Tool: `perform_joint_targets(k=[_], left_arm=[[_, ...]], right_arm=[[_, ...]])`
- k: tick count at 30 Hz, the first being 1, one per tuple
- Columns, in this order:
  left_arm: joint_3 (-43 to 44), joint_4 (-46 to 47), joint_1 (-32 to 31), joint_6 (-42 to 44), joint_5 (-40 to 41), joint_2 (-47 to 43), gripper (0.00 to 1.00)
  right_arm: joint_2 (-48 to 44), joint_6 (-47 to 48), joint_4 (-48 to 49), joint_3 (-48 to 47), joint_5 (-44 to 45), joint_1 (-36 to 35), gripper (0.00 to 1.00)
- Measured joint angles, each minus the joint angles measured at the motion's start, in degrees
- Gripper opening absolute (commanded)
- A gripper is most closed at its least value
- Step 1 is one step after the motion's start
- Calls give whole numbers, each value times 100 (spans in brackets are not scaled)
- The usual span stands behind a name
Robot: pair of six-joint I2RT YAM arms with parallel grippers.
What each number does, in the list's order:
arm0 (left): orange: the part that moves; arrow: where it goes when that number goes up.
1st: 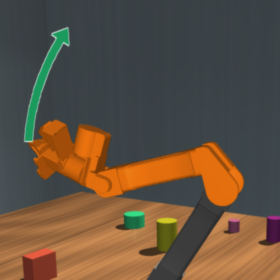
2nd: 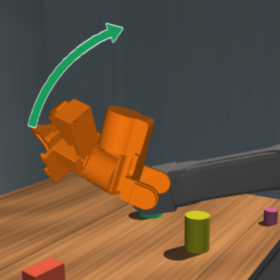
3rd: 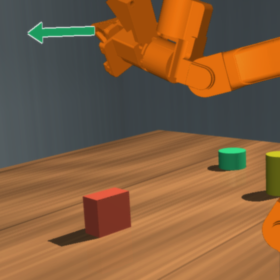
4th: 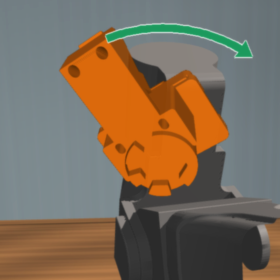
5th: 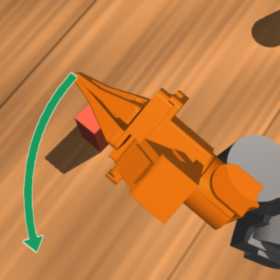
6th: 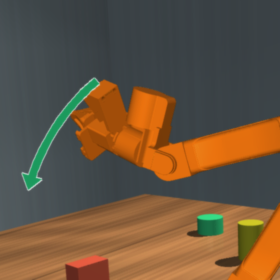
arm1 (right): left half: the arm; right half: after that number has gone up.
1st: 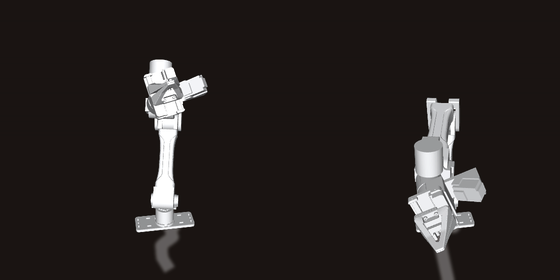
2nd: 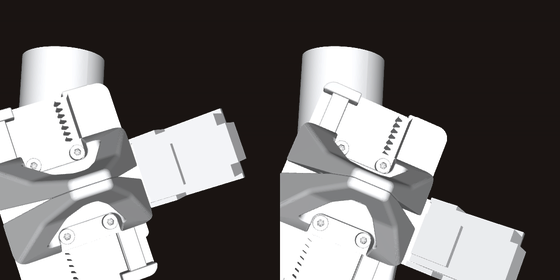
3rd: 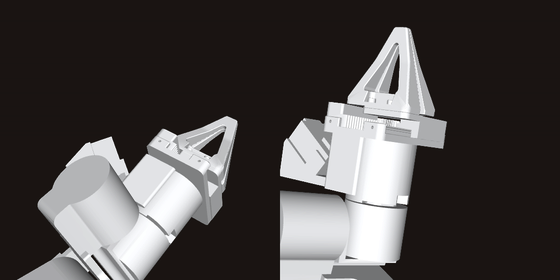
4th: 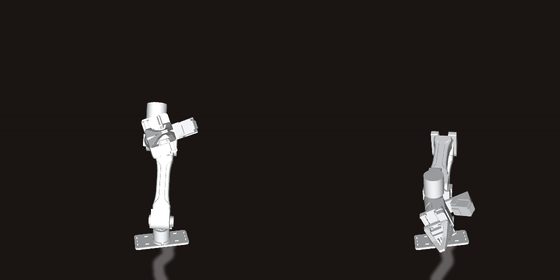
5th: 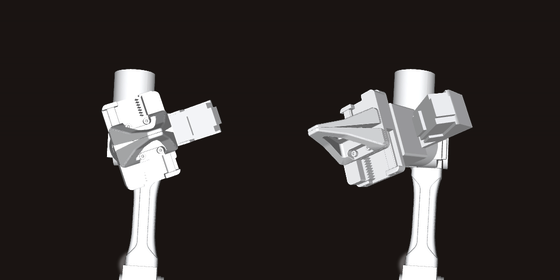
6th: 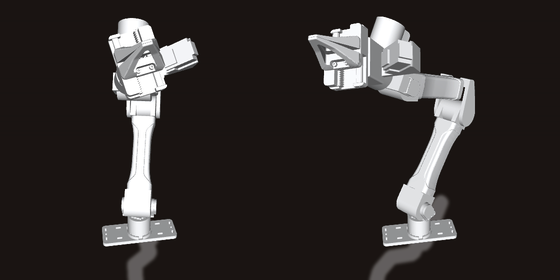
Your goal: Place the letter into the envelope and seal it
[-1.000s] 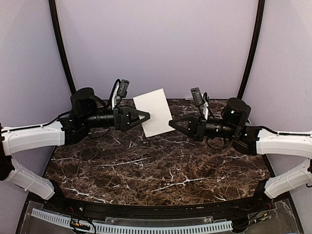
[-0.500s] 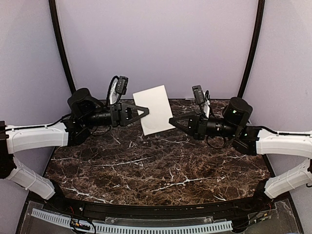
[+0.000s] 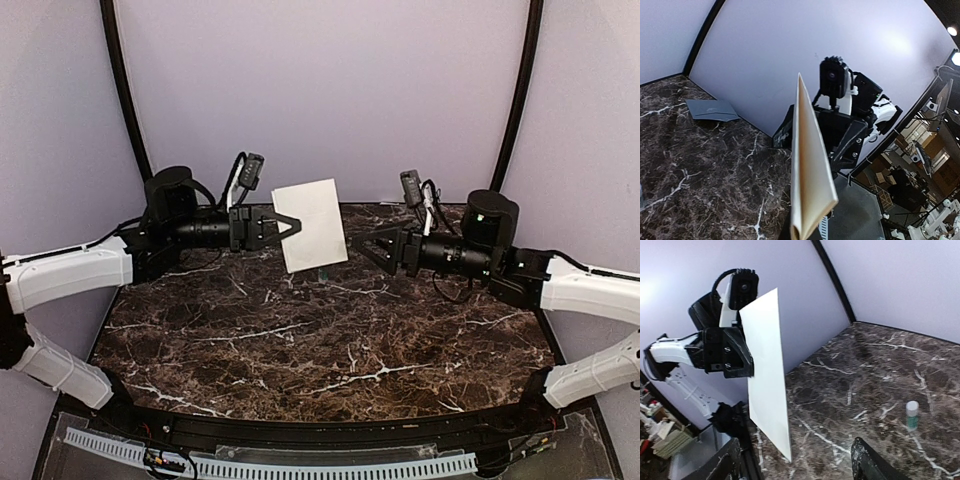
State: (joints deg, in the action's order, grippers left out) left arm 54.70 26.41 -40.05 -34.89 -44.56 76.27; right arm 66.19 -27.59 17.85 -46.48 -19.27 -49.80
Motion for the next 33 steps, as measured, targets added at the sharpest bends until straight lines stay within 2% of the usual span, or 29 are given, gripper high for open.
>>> perform_joint_targets(k=[6,10,14,22,33], left_arm=[[450,-1504,1134,940,179,-122,0],[433,-2035,1838,1281,481,-160,0],[297,-2337,2203,1469,815,-306,0],[251,-2804,2260,1801,1362,-621,0],[251,-2914,2260,1818,1353,-638,0]], right_arm=[[-188,492,-2002,-553,1593,323,87],[-55,625,-3034,-640,2367,968,89],[420,748,-3694,-645,2990,1563,89],[1718,1152,-4192,-702,3744,2597,88],[3224,1941,-4140,-1370,4465,3569,83]])
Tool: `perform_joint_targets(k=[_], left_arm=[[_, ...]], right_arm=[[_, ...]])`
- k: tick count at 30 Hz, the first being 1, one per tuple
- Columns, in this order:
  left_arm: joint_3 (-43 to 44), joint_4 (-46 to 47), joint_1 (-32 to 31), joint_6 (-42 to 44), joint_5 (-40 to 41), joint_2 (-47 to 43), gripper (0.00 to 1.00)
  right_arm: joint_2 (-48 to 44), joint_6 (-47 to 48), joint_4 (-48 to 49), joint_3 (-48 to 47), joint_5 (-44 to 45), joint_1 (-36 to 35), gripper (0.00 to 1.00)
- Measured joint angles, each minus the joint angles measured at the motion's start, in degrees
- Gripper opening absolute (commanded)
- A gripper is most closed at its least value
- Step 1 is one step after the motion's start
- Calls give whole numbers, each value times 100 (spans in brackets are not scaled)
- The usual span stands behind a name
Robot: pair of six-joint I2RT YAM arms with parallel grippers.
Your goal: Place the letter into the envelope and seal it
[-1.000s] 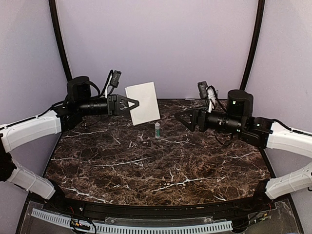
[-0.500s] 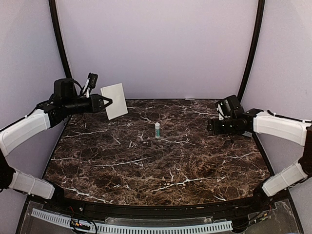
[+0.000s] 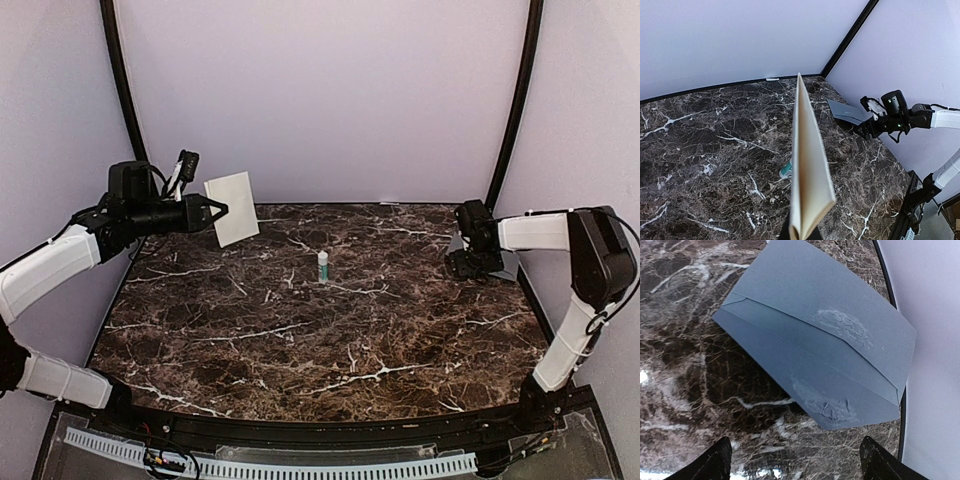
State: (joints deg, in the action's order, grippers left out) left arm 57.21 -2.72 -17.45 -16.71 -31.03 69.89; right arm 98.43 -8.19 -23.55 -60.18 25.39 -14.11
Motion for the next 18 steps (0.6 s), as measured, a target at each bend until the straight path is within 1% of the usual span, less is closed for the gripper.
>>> perform_joint_targets(k=[4,9,12,13,17,18], left_arm=[[0,2,2,0,-13,0,0],[0,0,7,-2,-48,0,0],[0,2,11,-4,-70,0,0],[0,2,17,-4,-85,0,0],[0,2,33,-20,-111,0,0],[0,2,33,-24,-114,2,0]], right_arm=[[411,273,96,-177,179,120,77],[841,560,243,-328,446,212,63],[1012,673,378,-439,643,227,57],[1058,697,444,-459,710,227,53],[1180,789,625,-468,946,229,33],[1211,809,645,-468,973,232,24]])
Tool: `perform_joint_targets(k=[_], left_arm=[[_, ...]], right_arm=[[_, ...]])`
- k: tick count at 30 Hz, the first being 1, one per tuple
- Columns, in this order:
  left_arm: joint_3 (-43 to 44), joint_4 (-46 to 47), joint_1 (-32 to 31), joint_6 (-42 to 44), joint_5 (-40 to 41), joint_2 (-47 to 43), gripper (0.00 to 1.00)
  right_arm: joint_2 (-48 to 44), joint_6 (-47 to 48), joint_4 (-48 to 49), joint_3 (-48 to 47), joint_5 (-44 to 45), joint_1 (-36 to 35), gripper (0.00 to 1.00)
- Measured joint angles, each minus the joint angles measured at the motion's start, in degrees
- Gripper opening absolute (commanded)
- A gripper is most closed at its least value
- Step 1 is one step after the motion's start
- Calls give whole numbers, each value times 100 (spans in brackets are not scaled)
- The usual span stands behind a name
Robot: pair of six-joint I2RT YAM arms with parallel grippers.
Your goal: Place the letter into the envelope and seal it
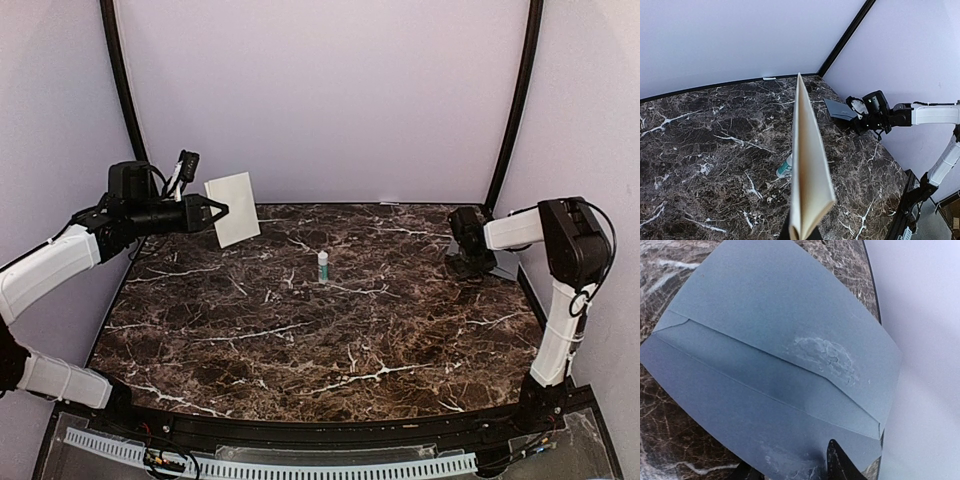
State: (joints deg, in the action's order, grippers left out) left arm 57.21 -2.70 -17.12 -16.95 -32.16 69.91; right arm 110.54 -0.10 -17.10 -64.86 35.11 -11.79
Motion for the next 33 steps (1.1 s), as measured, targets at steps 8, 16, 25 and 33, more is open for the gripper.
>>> perform_joint_targets(k=[8,16,25,33], left_arm=[[0,0,24,-22,-52,26,0],[0,0,42,-37,-133,103,0],[-2,2,48,-90,-208,208,0],[-2,2,48,-146,-310,280,0]], right_arm=[[68,87,-42,-13,22,15,0],[-415,-452,-1259,-450,-916,-140,0],[-1646,-1329,-2673,-835,-3093,-625,0],[-1692,-2186,-3379,-678,-4854,-1416,0]])
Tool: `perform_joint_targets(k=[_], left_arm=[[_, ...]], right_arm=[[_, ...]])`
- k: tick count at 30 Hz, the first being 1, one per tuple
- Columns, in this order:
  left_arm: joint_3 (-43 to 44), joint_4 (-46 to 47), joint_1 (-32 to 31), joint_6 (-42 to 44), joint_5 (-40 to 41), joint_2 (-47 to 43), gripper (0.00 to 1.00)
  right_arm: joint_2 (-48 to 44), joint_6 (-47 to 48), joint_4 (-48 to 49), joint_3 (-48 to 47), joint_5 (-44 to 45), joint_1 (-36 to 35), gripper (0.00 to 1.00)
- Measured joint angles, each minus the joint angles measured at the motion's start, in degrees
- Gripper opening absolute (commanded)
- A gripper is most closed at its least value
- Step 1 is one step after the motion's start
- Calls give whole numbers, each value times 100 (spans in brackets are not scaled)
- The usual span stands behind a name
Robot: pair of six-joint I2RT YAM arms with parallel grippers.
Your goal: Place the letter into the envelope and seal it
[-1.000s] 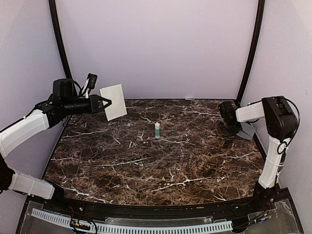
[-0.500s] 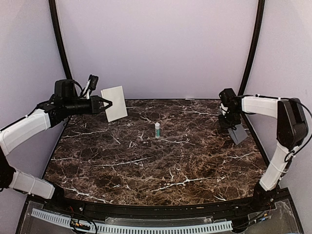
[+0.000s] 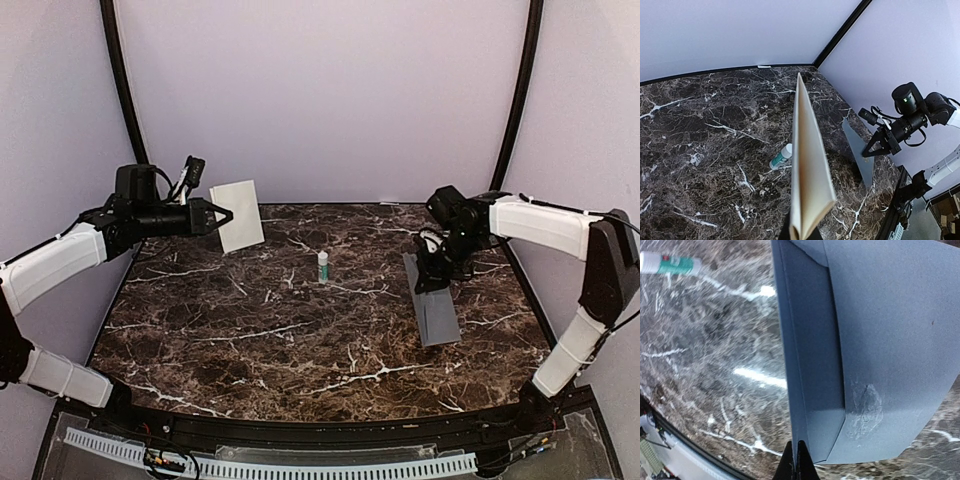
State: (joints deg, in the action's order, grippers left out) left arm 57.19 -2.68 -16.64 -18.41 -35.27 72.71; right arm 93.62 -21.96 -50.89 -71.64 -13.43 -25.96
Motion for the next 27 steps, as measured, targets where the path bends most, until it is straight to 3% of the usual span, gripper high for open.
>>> perform_joint_targets(k=[10,12,14,18,27], left_arm=[[0,0,0,-7,-37,4,0],[0,-2,0,-4,-50,4,0],[0,0,0,-7,-66,7,0],[0,0,0,-4,-94,15,0],[-140,199,0,-109,-350,28,0]], right_arm=[[588,-1370,557,-7,-1189,-1058,0],[664,-1672,828,-9,-1276,-1156,10],[699,-1954,1141,-9,-1360,-1222,32],[699,-2310,1655,-63,-1392,-1281,53],[-166,-2400,2221,-9,-866,-1303,64]])
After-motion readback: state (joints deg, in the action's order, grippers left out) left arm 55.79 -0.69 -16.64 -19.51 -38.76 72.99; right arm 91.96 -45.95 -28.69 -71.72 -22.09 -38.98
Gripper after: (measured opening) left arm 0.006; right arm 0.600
